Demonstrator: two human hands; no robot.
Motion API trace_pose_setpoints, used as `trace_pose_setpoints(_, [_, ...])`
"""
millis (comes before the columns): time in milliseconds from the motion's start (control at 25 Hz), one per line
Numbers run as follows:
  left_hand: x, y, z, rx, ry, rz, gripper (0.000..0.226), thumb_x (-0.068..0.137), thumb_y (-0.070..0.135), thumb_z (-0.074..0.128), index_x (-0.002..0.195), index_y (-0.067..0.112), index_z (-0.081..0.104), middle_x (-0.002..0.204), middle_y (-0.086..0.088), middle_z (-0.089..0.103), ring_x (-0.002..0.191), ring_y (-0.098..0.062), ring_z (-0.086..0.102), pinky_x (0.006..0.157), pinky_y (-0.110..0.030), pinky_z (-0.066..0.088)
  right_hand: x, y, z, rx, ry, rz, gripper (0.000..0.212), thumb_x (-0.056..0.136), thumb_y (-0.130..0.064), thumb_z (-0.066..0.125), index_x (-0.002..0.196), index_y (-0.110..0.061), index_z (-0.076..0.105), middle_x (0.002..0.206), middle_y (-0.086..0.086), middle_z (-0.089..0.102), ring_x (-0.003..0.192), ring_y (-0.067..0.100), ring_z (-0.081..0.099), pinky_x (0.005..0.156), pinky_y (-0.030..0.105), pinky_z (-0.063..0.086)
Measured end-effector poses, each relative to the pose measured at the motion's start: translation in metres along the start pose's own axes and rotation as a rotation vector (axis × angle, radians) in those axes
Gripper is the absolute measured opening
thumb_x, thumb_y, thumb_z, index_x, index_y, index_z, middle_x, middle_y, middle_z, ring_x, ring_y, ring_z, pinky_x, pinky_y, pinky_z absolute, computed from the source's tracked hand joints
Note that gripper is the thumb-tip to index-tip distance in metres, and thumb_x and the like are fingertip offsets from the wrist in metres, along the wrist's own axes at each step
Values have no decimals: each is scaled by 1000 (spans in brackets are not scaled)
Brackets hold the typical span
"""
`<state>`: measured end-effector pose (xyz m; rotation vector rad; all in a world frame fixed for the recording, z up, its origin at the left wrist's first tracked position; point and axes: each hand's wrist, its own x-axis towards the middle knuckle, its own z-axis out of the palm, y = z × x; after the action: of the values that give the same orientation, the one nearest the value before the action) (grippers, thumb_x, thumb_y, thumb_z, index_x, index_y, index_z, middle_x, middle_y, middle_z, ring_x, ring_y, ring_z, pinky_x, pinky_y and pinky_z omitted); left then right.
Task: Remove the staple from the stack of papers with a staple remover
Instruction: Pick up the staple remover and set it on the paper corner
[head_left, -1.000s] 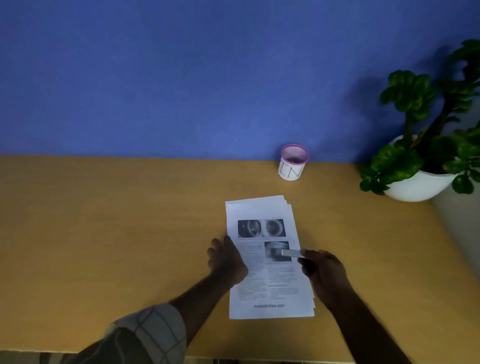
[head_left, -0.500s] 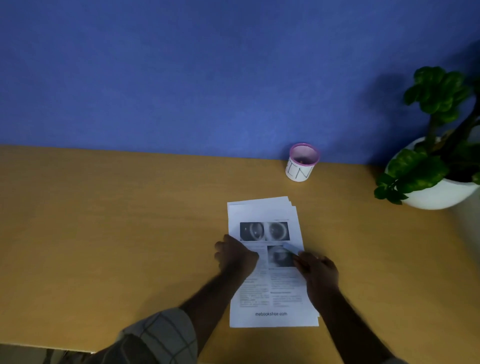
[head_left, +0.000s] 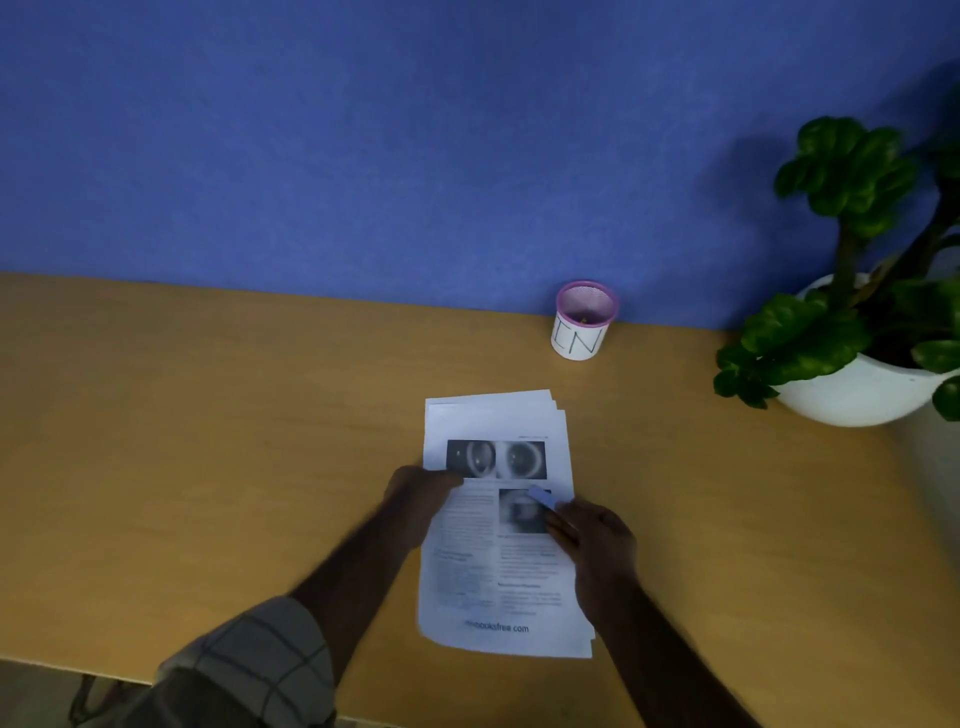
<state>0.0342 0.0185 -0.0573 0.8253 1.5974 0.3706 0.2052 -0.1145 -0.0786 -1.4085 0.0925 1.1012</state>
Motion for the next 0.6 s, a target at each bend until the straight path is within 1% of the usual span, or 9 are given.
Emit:
trace_pose_setpoints(80, [2, -4, -1, 28, -23, -19, 41, 70, 16, 83, 106, -1, 73, 105, -17, 73, 93, -35, 71, 86, -43, 59, -1, -4, 0, -35, -17, 39, 11, 76, 1, 74, 85, 2, 67, 84, 22, 74, 73, 28, 74, 64, 33, 58])
trace_pose_setpoints(120, [-1, -5, 0, 107, 5, -16, 52, 65, 23, 84, 110, 1, 72, 111, -17, 70, 98, -36, 69, 92, -46, 58, -2, -7, 0, -55, -23, 70, 13, 76, 2, 74, 86, 4, 66, 83, 23, 73, 71, 28, 73, 63, 34, 58])
trace_pose_setpoints(160, [-4, -6, 3, 236, 80, -6, 58, 64, 29, 83, 114, 4, 70, 117, -16, 65, 102, -35, 65, 94, -44, 56, -2, -10, 1, -70, -28, 101, 14, 76, 3, 74, 86, 5, 65, 82, 23, 73, 69, 28, 72, 63, 35, 58])
trace_pose_setpoints(200, [-7, -6, 8, 357, 173, 10, 58, 66, 33, 81, 116, 7, 66, 123, -15, 57, 102, -33, 60, 92, -39, 54, -2, -13, 0, -79, -33, 131, 14, 75, 3, 75, 86, 5, 65, 82, 23, 72, 69, 29, 71, 63, 36, 58])
trace_pose_setpoints(240, [-11, -6, 11, 409, 259, 36, 56, 70, 32, 80, 118, 9, 61, 127, -15, 50, 98, -31, 55, 87, -37, 52, -2, -16, -1, -78, -41, 158, 16, 75, 2, 75, 87, 5, 66, 82, 23, 71, 70, 30, 70, 64, 37, 58])
trace_pose_setpoints(320, [-14, -6, 11, 270, 302, 45, 56, 73, 24, 81, 119, 4, 57, 127, -17, 50, 92, -30, 57, 83, -39, 56, -2, -21, -3, -56, -58, 195, 17, 76, 0, 73, 91, 4, 65, 85, 22, 70, 72, 30, 68, 65, 37, 57])
trace_pose_setpoints(400, [-9, -6, 8, 108, 181, 42, 53, 73, 18, 83, 117, -4, 62, 118, -20, 63, 94, -35, 68, 84, -46, 61, -4, -24, -5, -10, -78, 218, 14, 81, -2, 70, 93, 1, 66, 85, 20, 68, 68, 27, 68, 62, 34, 57])
trace_pose_setpoints(520, [-14, 0, 6, -3, -90, 45, 28, 82, 5, 77, 107, -6, 72, 105, -20, 75, 91, -34, 73, 81, -41, 61, -7, -27, -7, 72, -109, 279, 22, 85, -14, 65, 104, -2, 64, 81, 17, 64, 63, 24, 62, 54, 29, 49])
trace_pose_setpoints(600, [-22, 7, 8, 32, -101, 148, 19, 85, 1, 73, 104, -3, 74, 107, -22, 75, 97, -36, 72, 88, -45, 59, -9, -31, -8, 104, -157, 330, 29, 83, -26, 65, 103, -5, 65, 78, 14, 64, 62, 22, 60, 53, 28, 42])
